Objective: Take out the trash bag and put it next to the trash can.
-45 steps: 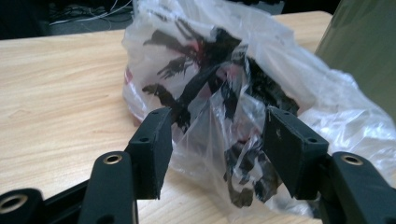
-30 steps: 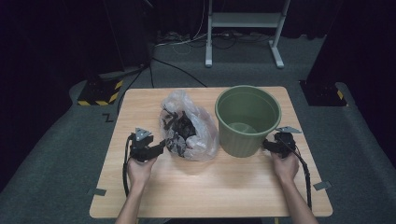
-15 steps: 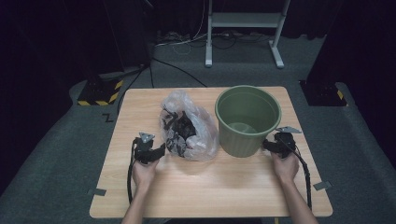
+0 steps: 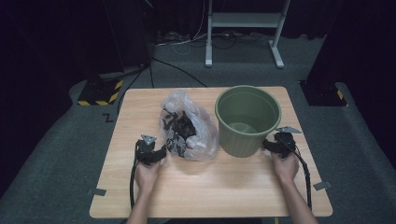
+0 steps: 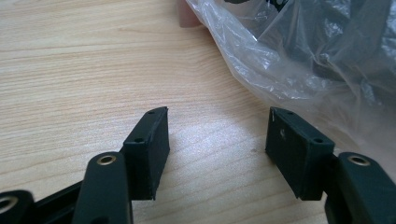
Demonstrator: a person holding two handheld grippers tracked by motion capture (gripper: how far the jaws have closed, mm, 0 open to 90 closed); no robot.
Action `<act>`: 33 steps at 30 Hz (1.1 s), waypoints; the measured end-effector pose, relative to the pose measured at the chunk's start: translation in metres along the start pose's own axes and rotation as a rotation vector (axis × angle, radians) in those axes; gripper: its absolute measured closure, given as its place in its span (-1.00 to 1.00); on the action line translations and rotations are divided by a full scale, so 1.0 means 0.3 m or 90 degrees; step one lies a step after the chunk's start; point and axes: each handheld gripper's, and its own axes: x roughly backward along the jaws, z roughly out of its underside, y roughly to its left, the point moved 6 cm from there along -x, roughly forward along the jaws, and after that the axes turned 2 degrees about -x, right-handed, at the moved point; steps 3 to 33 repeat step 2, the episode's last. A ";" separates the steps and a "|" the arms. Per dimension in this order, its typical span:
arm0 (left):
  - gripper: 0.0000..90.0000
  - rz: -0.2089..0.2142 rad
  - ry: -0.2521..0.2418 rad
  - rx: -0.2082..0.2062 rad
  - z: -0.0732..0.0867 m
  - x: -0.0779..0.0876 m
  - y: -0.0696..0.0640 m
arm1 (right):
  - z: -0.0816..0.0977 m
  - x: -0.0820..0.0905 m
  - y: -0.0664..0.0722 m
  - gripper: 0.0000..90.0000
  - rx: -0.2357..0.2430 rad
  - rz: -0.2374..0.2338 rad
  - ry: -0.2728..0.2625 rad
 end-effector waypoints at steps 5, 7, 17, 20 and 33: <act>-0.16 0.000 0.001 -0.001 0.000 0.001 0.000 | 0.000 0.000 -0.001 -0.30 0.003 0.000 -0.001; -0.16 0.000 0.001 -0.001 0.000 0.001 0.000 | 0.000 0.000 -0.001 -0.30 0.003 0.000 -0.001; -0.16 0.000 0.001 -0.001 0.000 0.001 0.000 | 0.000 0.000 -0.001 -0.30 0.003 0.000 -0.001; -0.16 0.000 0.001 -0.001 0.000 0.001 0.000 | 0.000 0.000 -0.001 -0.30 0.003 0.000 -0.001; -0.16 0.000 0.001 -0.001 0.000 0.001 0.000 | 0.000 0.000 -0.001 -0.30 0.003 0.000 -0.001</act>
